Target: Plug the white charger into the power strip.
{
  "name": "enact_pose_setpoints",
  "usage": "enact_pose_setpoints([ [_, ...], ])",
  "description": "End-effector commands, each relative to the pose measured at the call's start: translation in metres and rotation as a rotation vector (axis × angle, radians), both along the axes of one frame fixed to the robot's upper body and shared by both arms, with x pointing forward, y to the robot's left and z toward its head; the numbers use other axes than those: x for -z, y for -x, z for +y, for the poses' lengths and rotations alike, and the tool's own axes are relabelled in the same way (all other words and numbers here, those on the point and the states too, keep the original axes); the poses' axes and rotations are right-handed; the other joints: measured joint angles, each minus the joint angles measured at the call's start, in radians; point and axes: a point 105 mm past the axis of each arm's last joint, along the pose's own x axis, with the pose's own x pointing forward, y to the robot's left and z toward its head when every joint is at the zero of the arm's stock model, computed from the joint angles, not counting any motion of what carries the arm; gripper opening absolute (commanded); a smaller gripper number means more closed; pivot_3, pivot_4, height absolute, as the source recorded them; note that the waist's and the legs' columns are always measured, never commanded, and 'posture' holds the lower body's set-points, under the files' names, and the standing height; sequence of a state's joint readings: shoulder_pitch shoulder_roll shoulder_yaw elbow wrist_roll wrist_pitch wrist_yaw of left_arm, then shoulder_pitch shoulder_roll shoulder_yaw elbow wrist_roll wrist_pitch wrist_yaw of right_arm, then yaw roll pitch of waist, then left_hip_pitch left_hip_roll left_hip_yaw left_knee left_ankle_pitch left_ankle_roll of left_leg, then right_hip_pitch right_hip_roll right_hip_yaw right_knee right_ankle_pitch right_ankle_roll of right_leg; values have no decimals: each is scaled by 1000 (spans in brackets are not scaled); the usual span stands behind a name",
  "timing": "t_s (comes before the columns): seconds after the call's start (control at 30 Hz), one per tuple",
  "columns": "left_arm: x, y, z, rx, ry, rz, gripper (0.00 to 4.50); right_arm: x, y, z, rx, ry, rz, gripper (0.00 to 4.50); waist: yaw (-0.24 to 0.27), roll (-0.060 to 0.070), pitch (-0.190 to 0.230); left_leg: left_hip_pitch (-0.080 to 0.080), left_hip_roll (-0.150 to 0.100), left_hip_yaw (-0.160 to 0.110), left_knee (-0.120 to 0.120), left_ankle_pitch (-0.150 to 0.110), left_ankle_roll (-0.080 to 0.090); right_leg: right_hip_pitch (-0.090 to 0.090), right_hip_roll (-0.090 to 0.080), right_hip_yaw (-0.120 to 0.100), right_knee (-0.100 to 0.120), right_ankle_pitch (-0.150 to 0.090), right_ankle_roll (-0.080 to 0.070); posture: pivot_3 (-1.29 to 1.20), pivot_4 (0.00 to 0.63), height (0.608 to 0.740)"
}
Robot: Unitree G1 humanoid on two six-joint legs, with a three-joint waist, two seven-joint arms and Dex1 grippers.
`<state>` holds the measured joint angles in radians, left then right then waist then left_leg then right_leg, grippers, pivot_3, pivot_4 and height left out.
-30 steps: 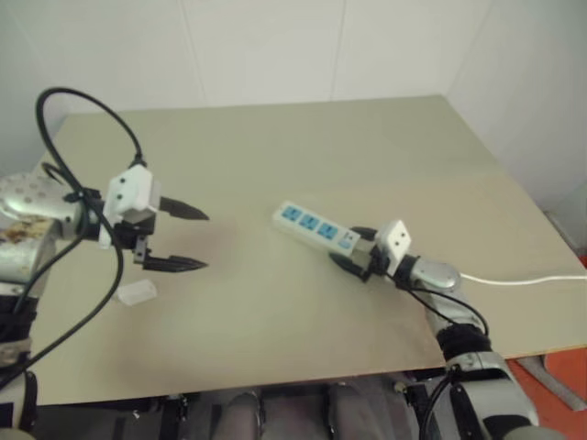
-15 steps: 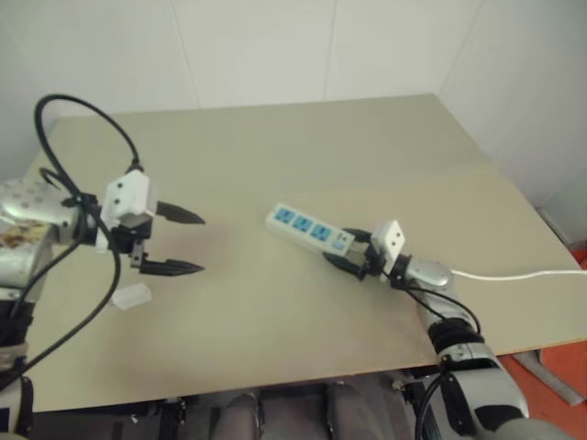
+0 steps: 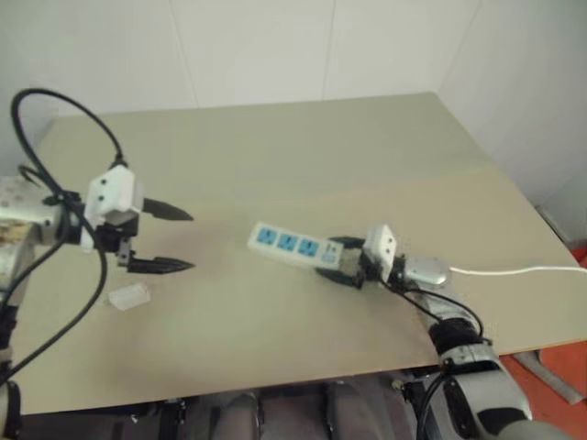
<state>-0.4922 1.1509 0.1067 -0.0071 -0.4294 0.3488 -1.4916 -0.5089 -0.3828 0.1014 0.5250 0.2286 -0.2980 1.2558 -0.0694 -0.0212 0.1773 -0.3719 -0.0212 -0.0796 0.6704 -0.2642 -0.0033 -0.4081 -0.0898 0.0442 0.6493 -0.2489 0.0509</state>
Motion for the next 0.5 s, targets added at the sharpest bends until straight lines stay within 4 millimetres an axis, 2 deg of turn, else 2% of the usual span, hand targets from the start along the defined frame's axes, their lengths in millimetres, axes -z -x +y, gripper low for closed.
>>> enact_pose_setpoints([
  [0.03, -21, 6, 13, -26, -23, -54, 4500, -14, 18, 6, -125, 4, -29, 3403, 1, 0, 0, 0, 0, 0, 0, 0, 0, 0, 0, 0, 0, 0, 0, 0, 150, 740],
  [0.2, -24, 13, 26, -65, -45, -36, 4500, -7, 36, 11, -246, 47, 11, 3403, -1, 0, 0, 1, 0, 0, 0, 0, 0, 0, 0, 0, -1, 0, 0, 0, 150, 740],
  [0.33, -16, 24, 32, -101, -48, 20, 4500, -3, 36, 16, -278, 58, 22, 3403, -2, 0, 0, 2, 1, 1, 0, 0, 0, 0, 0, 0, -1, 0, 0, 0, 150, 740],
  [0.5, -8, 40, 56, -198, -148, 129, 4500, 1, 37, 20, -298, 61, 37, 3403, -2, 0, 0, 1, 1, 1, 0, 0, 0, -1, 1, 0, -1, 0, 0, 0, 150, 740],
])
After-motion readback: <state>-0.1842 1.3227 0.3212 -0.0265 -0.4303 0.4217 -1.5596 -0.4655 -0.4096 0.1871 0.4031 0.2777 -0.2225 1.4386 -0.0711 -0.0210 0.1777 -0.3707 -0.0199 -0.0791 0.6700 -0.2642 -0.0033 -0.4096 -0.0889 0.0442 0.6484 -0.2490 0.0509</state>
